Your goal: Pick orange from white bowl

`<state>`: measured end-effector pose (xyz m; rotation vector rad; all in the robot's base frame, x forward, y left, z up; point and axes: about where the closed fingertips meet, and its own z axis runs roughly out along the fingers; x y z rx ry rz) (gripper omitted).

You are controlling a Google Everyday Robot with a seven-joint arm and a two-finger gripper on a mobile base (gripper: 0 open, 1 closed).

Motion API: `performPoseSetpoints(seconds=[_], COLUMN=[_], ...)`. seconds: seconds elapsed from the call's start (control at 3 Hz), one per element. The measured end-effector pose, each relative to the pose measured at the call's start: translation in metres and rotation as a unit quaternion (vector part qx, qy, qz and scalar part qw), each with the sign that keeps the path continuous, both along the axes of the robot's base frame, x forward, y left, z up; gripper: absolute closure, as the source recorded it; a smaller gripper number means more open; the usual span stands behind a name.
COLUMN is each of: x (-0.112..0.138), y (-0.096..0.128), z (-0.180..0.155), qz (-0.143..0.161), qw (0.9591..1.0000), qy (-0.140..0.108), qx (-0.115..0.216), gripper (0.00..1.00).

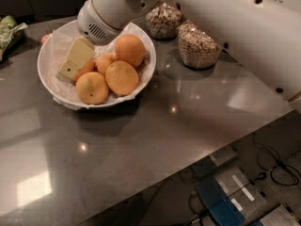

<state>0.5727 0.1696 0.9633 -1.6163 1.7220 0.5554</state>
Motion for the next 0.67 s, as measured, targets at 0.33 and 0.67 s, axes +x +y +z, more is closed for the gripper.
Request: performPoseSetpoints(seconds=[0.33, 0.67], x=[0.015, 0.03], y=[0.003, -0.002], z=[-0.005, -0.01], qz=[-0.026, -0.06], qw=[0.9994, 0.9973], qy=[-0.011, -0.015], qx=[-0.022, -0.039], gripper=[0.0, 0.0])
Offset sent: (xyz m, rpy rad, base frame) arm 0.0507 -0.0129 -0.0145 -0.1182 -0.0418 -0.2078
